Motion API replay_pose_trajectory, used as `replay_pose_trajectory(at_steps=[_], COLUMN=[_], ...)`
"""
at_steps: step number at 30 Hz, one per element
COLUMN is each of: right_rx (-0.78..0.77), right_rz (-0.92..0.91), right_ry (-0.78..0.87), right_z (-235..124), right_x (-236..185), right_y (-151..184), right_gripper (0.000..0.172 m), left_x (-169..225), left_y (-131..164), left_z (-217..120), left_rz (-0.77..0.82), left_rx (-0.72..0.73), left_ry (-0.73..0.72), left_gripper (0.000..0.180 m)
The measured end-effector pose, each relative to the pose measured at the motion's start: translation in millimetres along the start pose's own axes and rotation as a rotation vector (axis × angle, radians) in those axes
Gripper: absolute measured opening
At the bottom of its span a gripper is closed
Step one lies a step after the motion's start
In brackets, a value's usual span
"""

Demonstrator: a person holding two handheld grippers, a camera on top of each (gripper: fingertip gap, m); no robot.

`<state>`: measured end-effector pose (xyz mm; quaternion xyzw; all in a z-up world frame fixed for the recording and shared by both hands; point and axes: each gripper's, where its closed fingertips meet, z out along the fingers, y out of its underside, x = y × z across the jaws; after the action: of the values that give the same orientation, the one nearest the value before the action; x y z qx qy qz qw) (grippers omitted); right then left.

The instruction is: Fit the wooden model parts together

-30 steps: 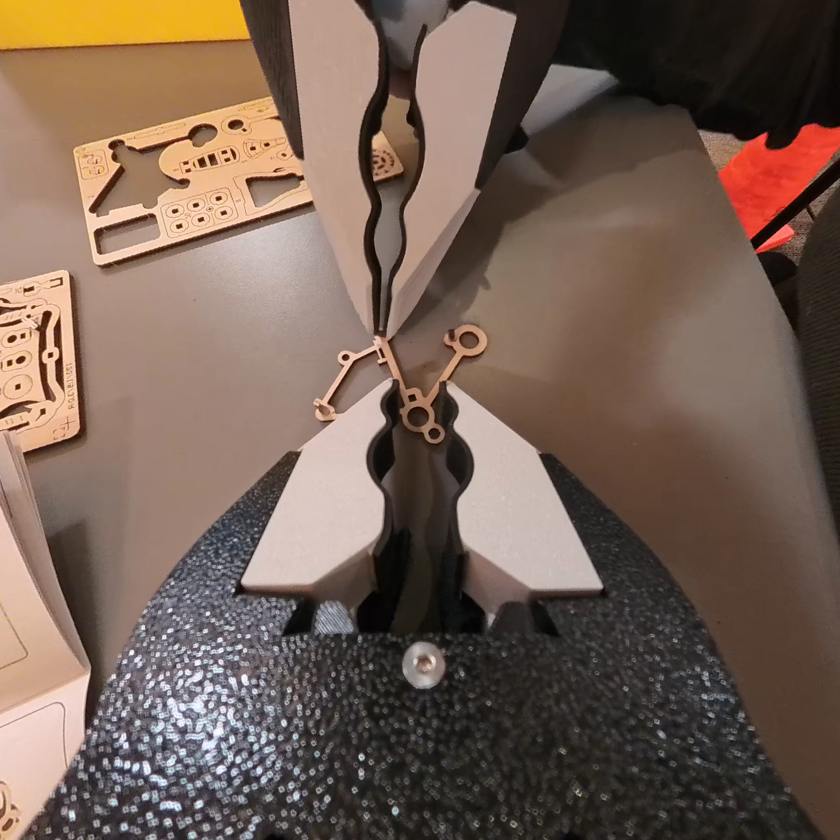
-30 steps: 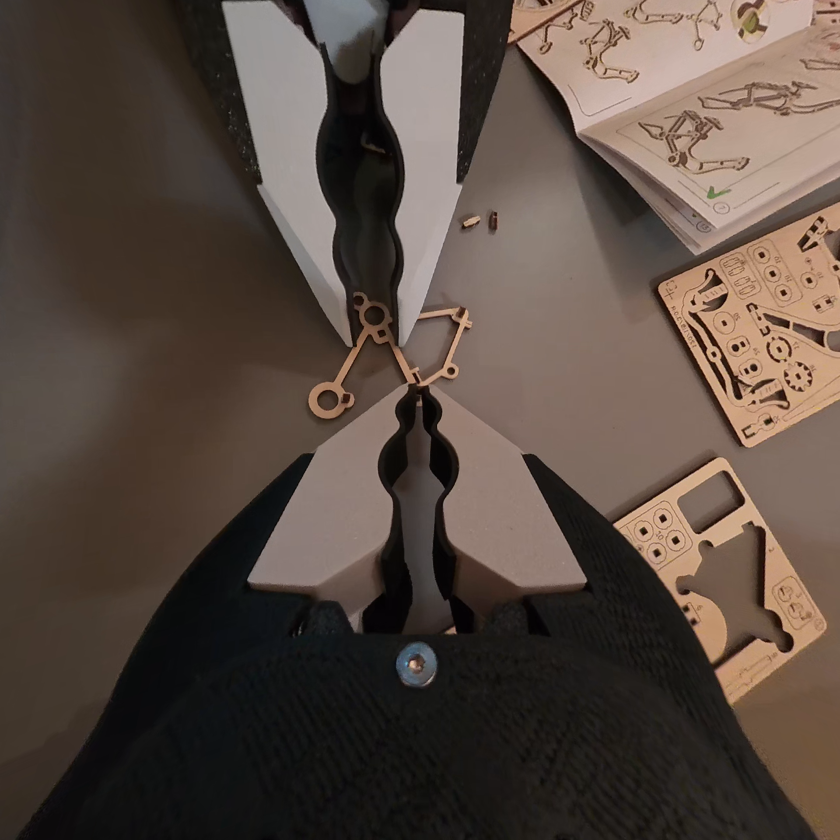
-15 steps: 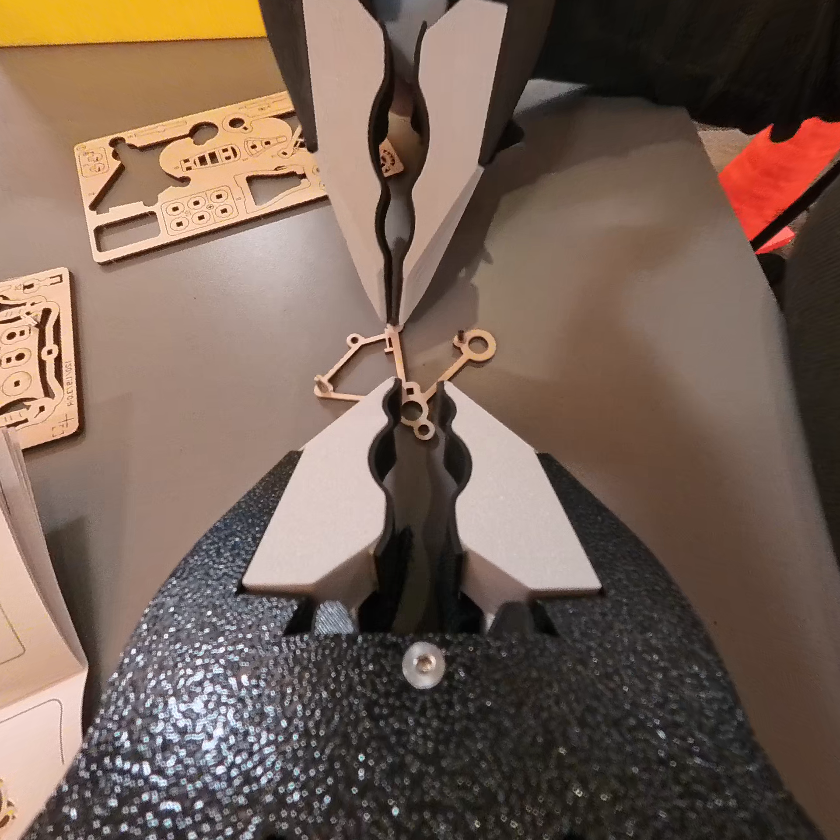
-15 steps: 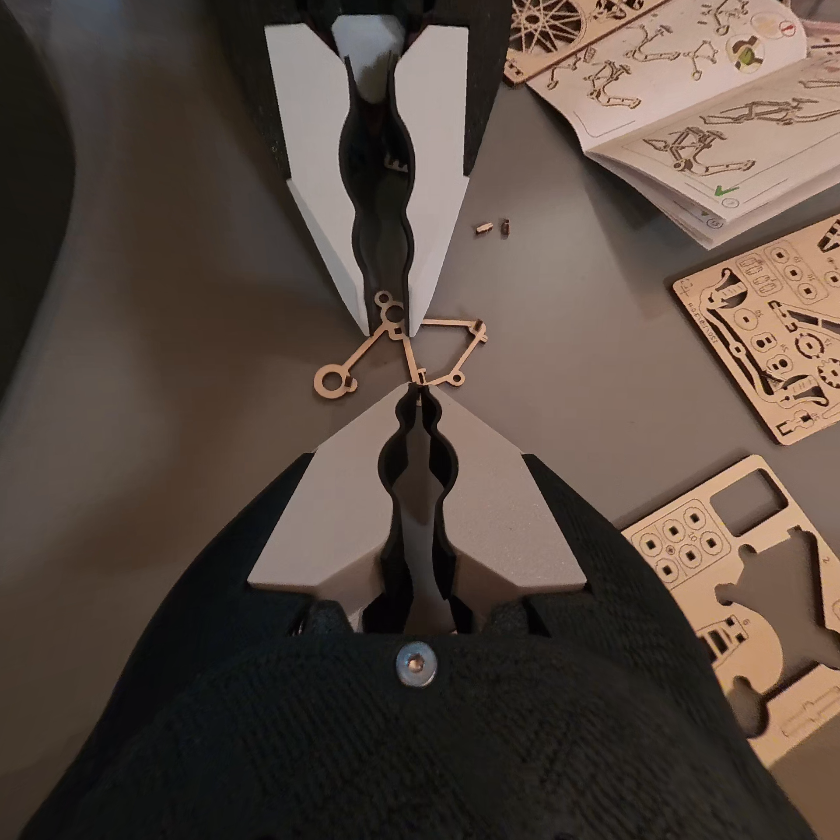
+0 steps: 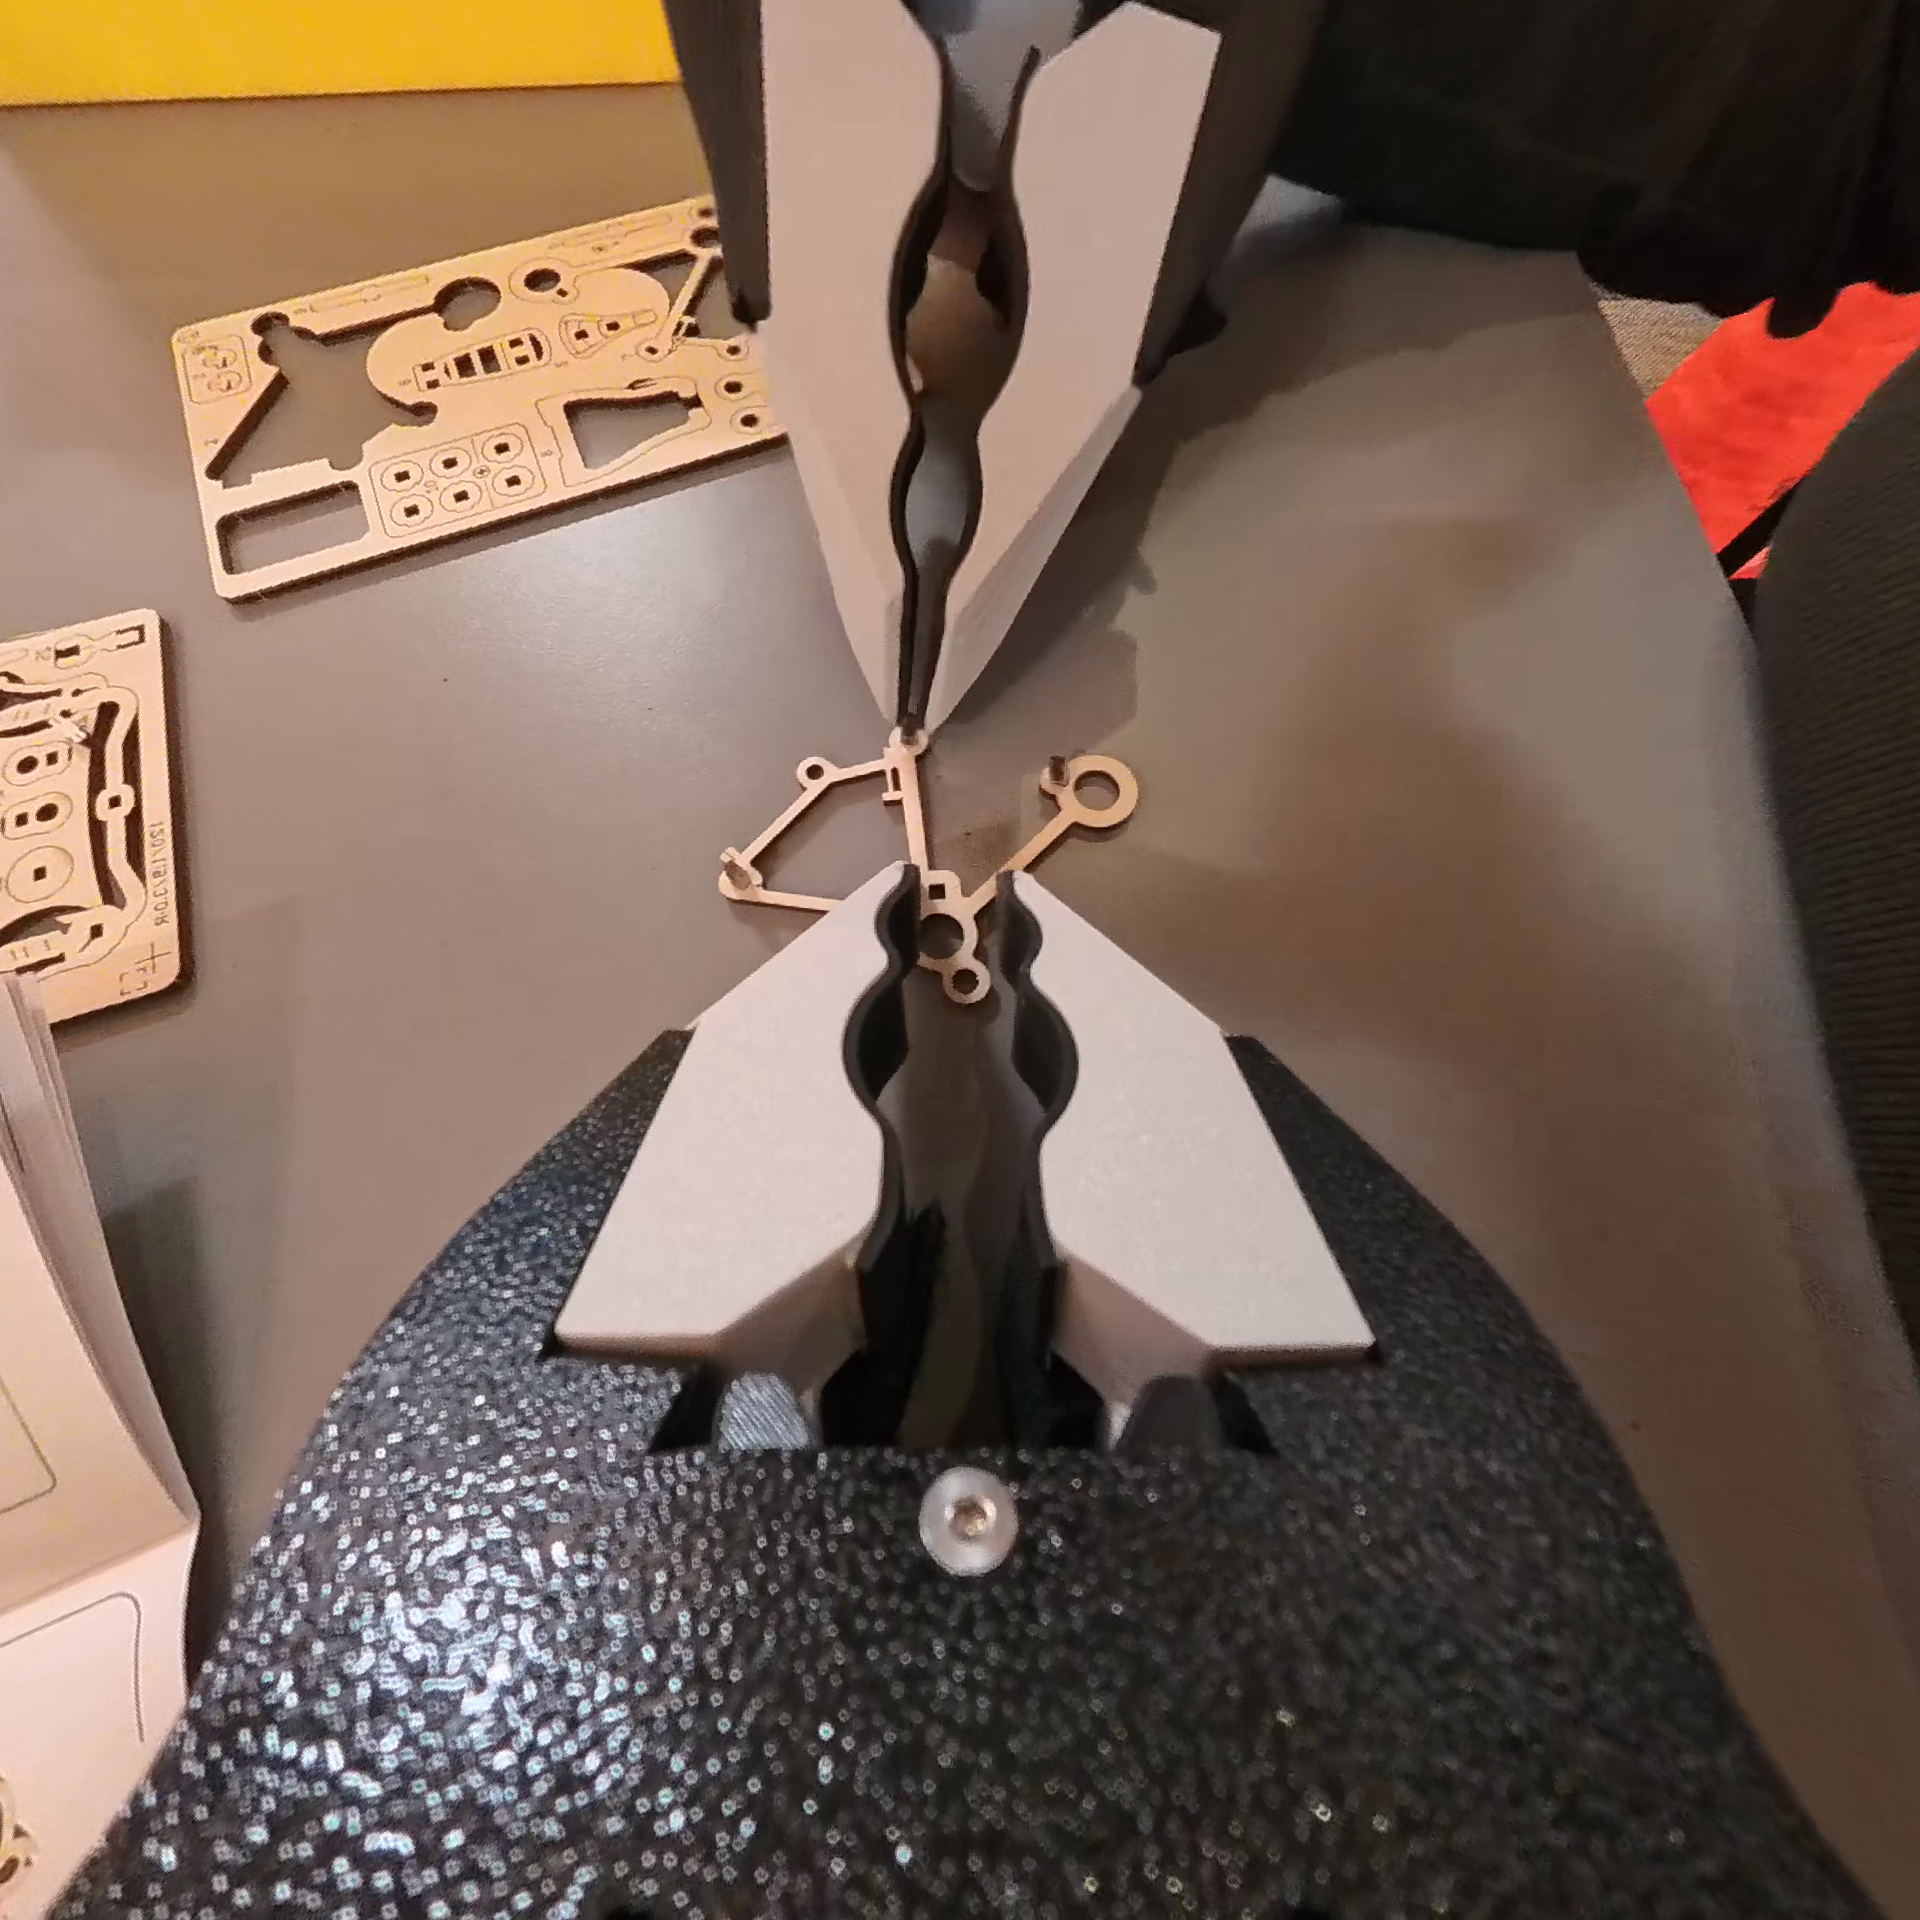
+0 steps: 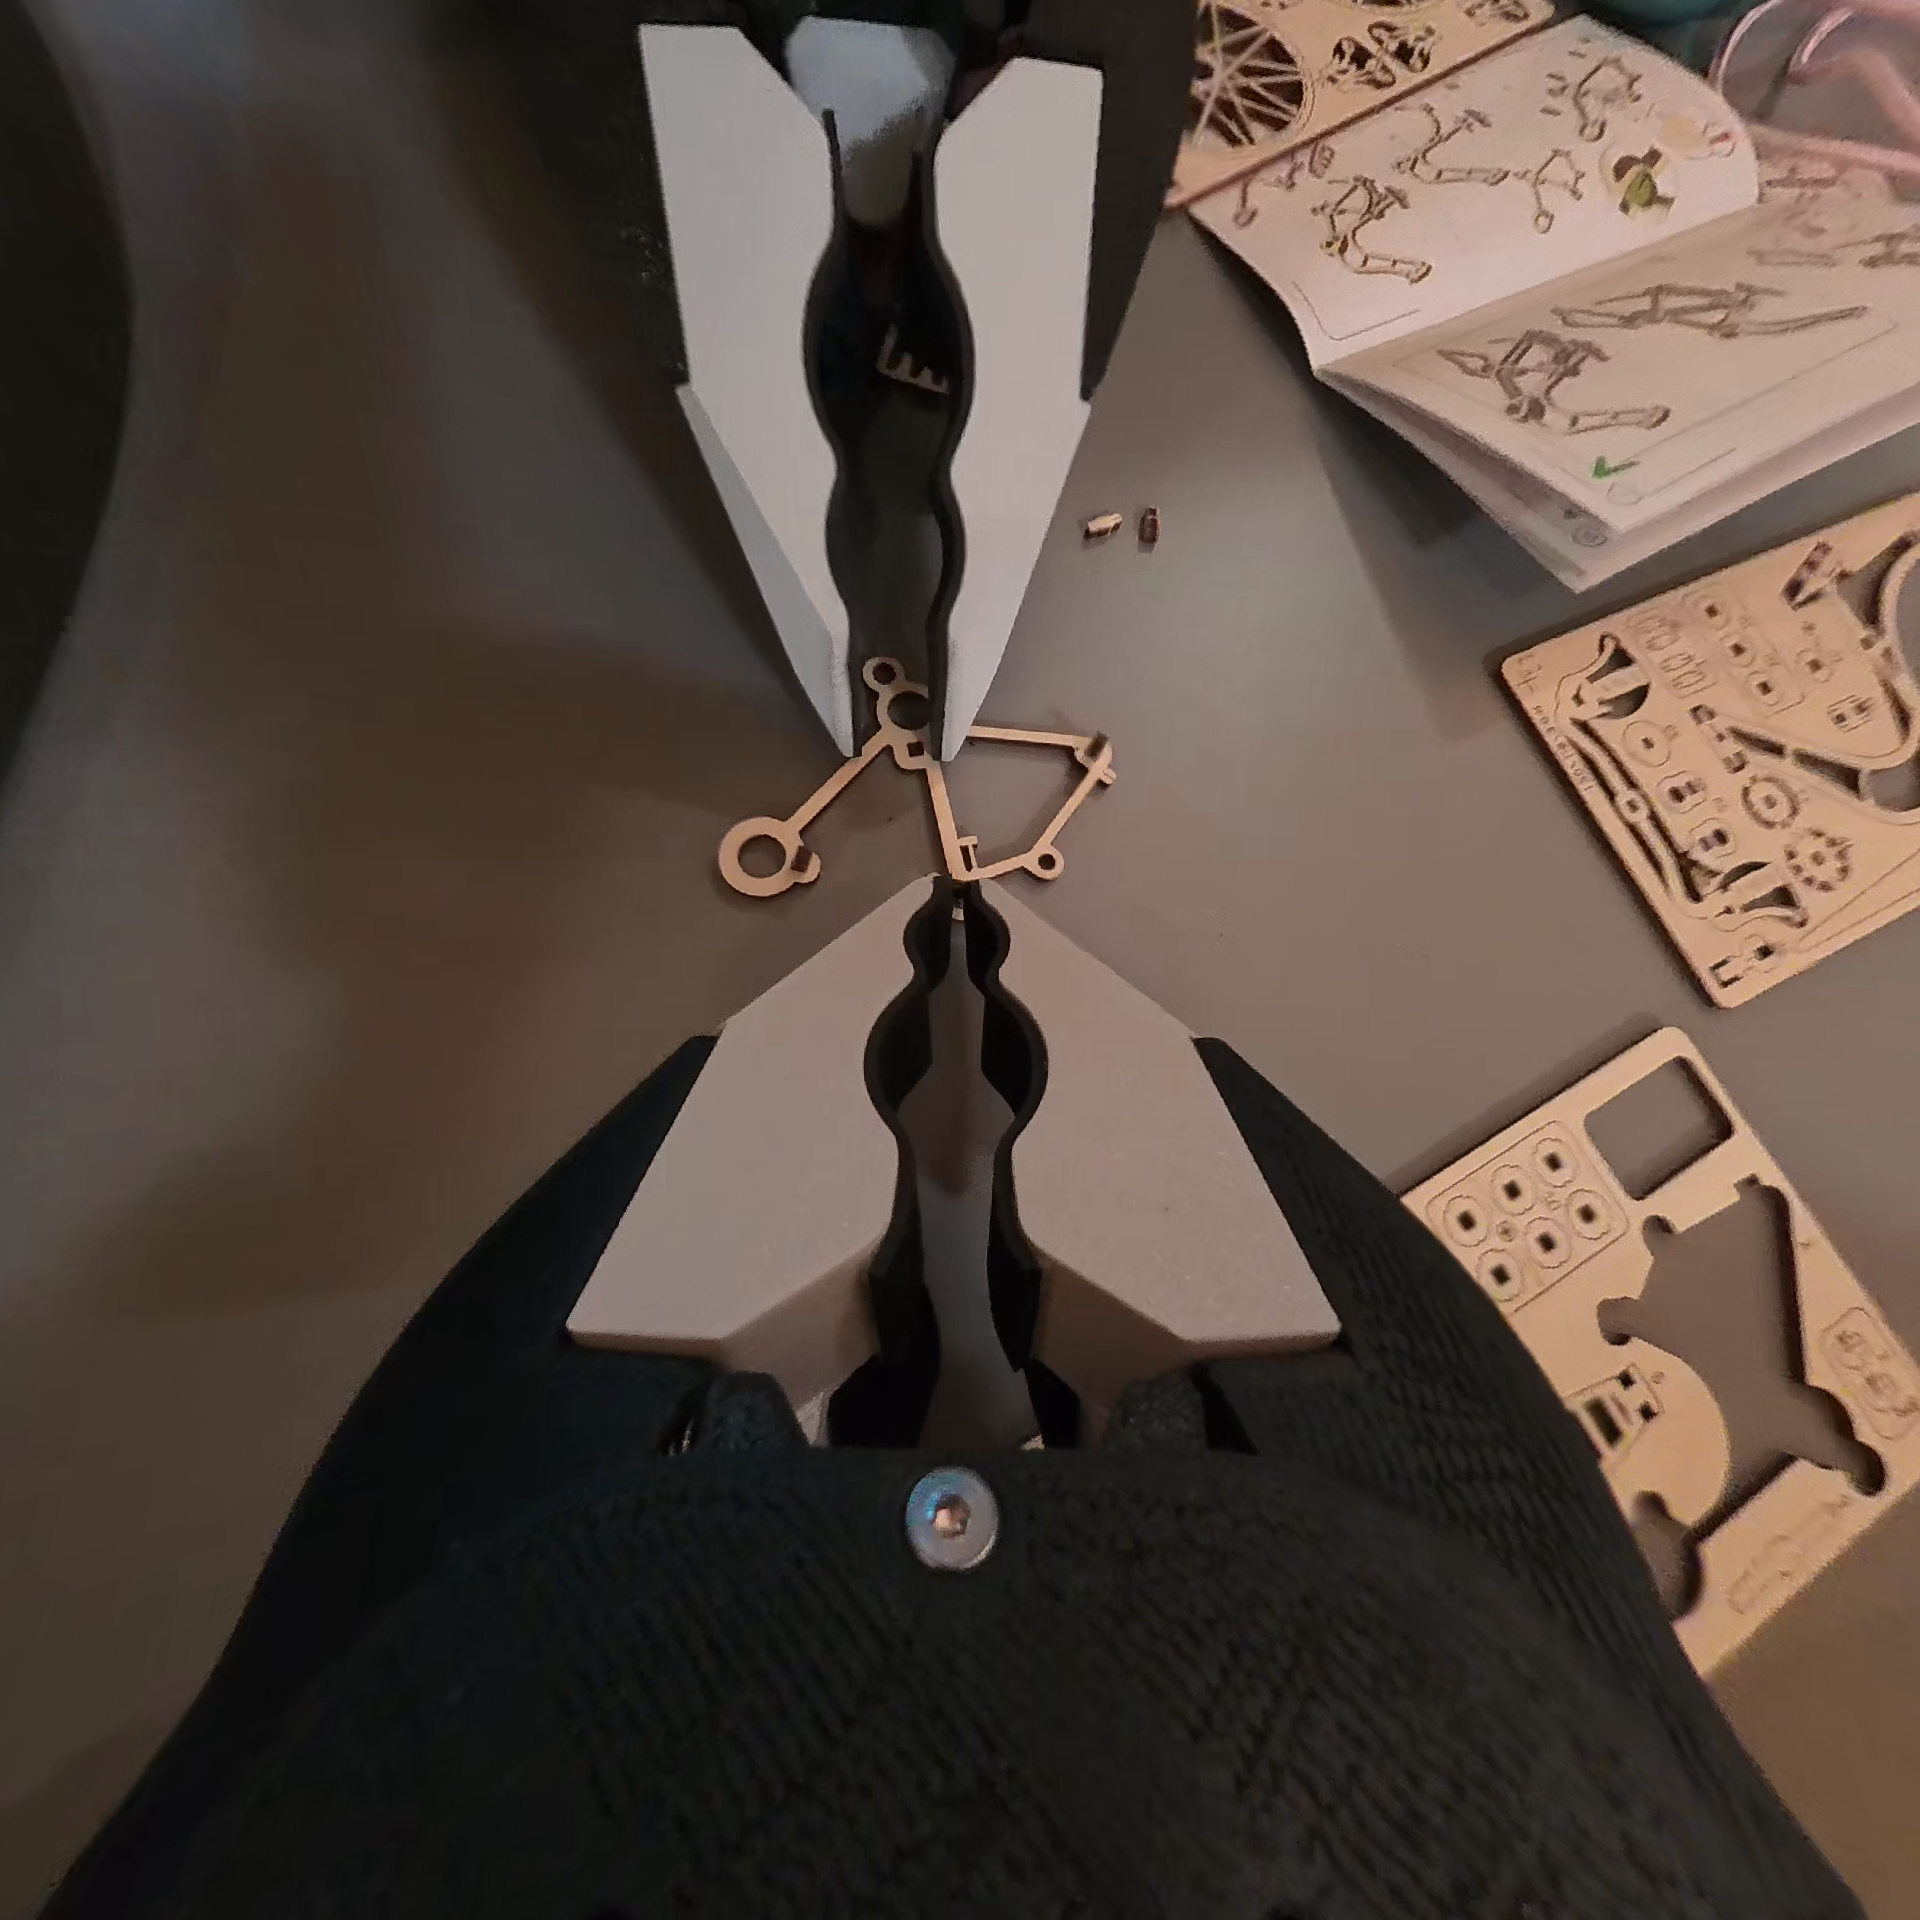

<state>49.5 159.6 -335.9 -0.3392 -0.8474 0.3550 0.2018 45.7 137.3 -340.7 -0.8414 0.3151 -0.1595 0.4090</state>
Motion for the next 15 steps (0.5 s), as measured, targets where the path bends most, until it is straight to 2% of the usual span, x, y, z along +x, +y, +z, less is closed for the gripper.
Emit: replay_pose_trajectory(at_steps=[3, 15], right_rx=[-0.017, 0.012], right_rz=[-0.046, 0.09], right_ry=[0.05, 0.0], right_z=[0.8, -0.5], right_x=[-0.3, -0.1], right_y=[-0.2, 2.5], right_gripper=[0.001, 0.001], left_x=[-0.1, -0.4], left_y=[0.0, 0.2], left_z=[-0.1, -0.4], left_rz=[-0.001, -0.005], left_rx=[0.0, 0.001], left_ry=[0.0, -0.004], left_gripper=[0.012, 0.012])
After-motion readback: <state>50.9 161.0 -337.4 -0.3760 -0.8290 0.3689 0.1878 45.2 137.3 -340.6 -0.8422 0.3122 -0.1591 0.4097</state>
